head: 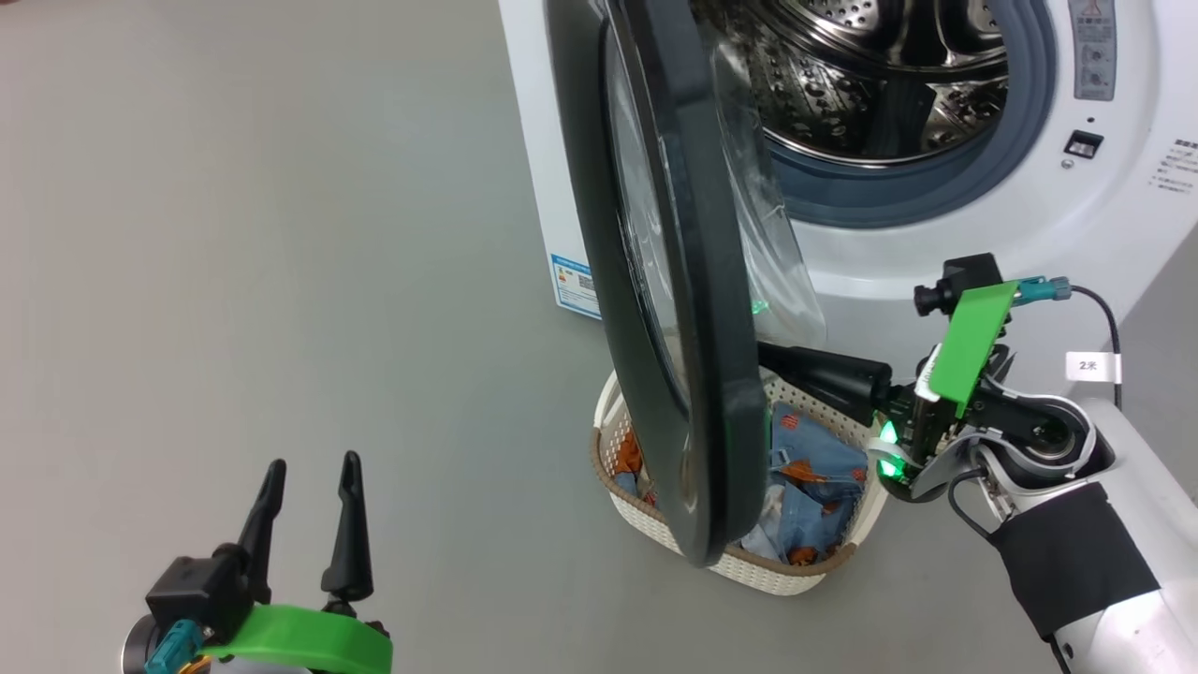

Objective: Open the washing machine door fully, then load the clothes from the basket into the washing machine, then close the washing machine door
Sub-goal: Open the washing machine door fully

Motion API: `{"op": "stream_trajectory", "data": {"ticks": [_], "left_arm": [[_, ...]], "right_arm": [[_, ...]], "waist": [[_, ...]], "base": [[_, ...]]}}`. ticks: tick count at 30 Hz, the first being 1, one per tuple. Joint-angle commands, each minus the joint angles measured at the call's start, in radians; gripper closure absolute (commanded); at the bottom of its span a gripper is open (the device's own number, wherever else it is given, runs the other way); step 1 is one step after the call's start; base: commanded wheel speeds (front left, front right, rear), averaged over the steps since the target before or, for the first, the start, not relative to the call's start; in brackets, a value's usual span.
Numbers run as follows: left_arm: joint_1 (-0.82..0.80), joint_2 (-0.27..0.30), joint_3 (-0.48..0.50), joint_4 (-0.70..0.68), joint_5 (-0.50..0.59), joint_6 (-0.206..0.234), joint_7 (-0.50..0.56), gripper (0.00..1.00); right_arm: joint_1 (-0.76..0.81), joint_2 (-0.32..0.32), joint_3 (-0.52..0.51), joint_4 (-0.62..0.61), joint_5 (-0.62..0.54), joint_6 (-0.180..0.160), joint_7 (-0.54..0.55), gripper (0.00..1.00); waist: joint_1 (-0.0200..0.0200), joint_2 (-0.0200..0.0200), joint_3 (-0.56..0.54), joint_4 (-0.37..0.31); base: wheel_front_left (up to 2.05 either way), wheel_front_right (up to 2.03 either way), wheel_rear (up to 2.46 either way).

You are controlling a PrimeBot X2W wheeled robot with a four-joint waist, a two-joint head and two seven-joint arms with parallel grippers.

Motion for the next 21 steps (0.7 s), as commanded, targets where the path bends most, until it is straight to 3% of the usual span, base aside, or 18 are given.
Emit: {"op": "stream_trajectory", "data": {"ticks": [1,21], "left_arm": [[-0.006,0.019,0.027,-0.025,-0.008,0.006,0.001,0.00],[0.016,0.038,0.032,-0.046,-0.020,0.032,0.002,0.00]], "right_arm": [[0.002,0.025,0.019,-0.035,0.008,0.006,0.015,1.00],[-0.006,0.103,0.032,-0.029,-0.009,0.006,0.068,1.00]], "waist": [[0.0000,0.0000,-0.009,0.012],[0.0000,0.0000,-0.030,0.012]], "base": [[0.00,0.00,0.00],[0.00,0.00,0.00]]}}
